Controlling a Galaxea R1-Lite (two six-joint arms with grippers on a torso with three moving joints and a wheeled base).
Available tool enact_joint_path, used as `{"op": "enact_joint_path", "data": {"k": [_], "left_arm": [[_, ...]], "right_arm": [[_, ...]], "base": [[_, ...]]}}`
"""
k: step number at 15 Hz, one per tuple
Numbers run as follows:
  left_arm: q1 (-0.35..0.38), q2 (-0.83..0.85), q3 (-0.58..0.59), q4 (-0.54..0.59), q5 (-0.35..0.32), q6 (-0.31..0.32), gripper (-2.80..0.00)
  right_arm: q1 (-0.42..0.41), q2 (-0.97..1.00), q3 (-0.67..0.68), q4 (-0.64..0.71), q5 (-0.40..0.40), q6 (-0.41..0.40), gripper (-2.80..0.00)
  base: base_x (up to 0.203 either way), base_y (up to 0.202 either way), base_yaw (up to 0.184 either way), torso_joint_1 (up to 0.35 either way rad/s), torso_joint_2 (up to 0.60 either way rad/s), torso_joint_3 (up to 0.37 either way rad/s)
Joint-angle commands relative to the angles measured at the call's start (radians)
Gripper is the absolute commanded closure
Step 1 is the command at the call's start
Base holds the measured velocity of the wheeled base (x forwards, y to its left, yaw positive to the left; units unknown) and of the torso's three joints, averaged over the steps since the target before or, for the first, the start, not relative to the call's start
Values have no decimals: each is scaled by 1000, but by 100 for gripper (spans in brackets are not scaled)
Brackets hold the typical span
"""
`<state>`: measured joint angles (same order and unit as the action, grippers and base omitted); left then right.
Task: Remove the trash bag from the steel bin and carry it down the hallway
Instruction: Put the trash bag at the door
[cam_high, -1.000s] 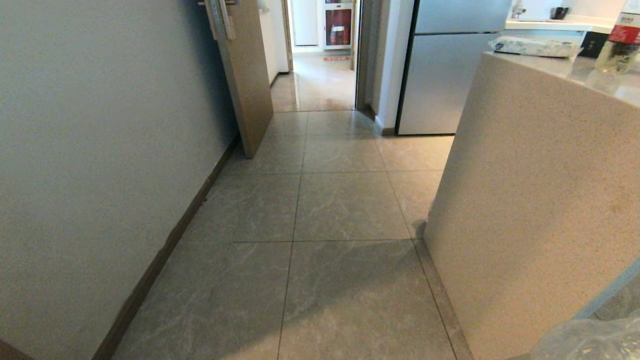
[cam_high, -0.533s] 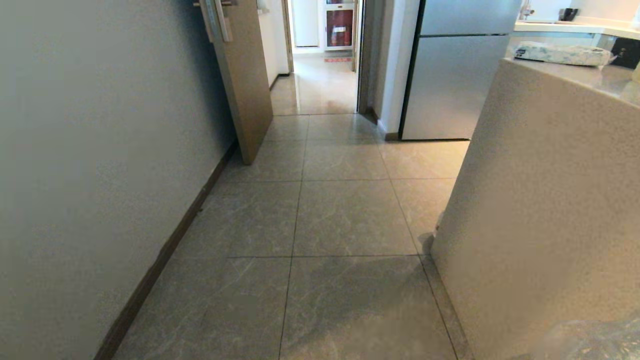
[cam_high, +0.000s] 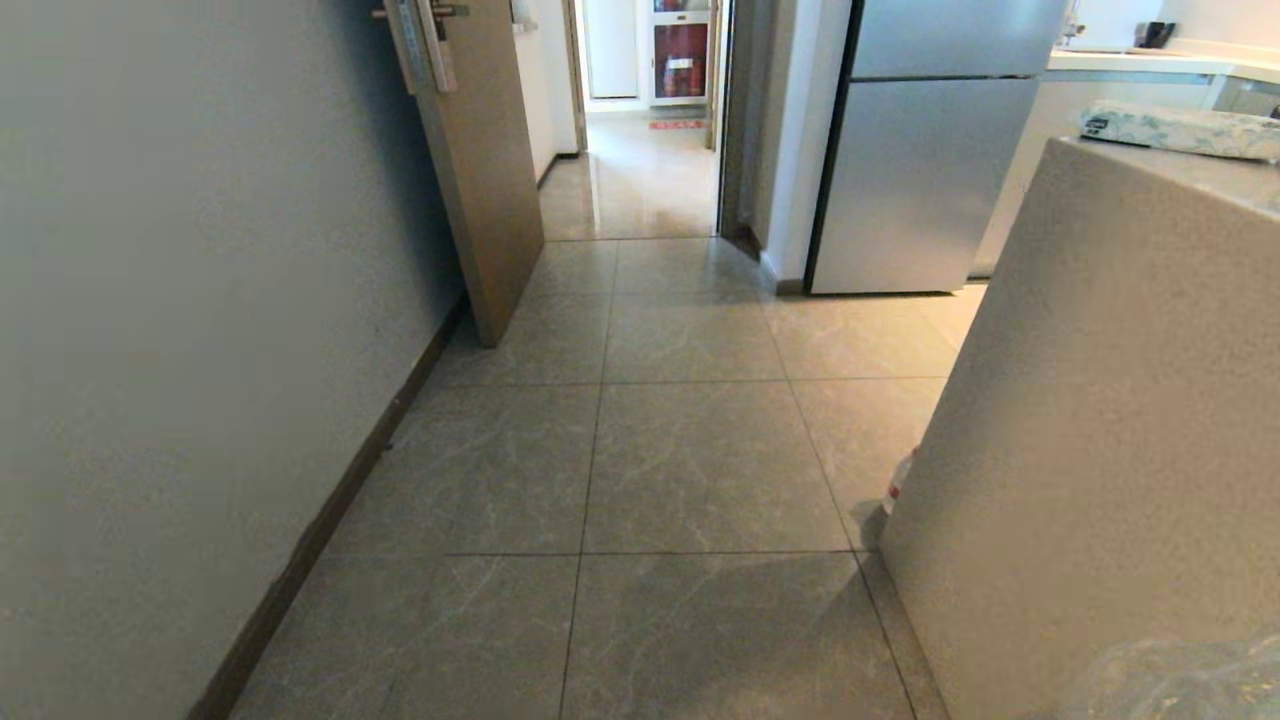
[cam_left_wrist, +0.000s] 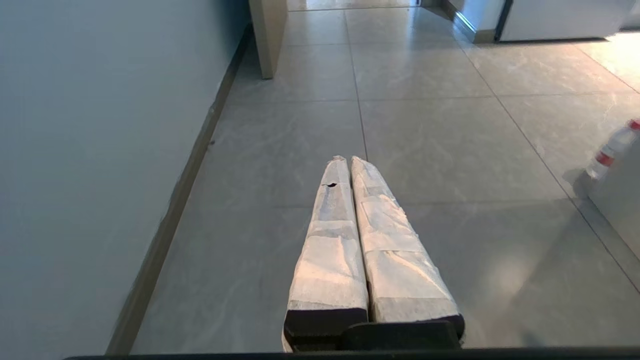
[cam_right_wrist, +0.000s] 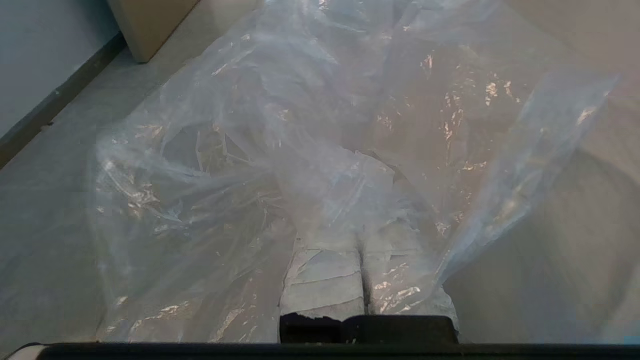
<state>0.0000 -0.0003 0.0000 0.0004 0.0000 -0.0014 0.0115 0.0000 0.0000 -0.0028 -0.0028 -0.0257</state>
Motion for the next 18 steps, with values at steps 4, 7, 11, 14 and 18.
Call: {"op": "enact_joint_path", "data": {"k": [4,7,11,14,18], "left_arm": [[0,-1,0,1,0,-1,0],[0,-1,0,1,0,0,0],[0,-1,0,1,0,0,0],[0,-1,0,1,0,-2,0],[0,-1,0,0,0,0,0]], "right_arm": [[1,2,2,0,0,0,0],[1,2,3,0,0,0,0],[1,2,3,0,0,0,0],[1,2,2,0,0,0,0],[1,2,2,0,0,0,0]], "base": [[191,0,-1,4,5,1],[193,0,0,-2,3,3],[193,0,1,0,2,2],[189,0,0,4,4,3],[190,0,-1,4,3,1]]}}
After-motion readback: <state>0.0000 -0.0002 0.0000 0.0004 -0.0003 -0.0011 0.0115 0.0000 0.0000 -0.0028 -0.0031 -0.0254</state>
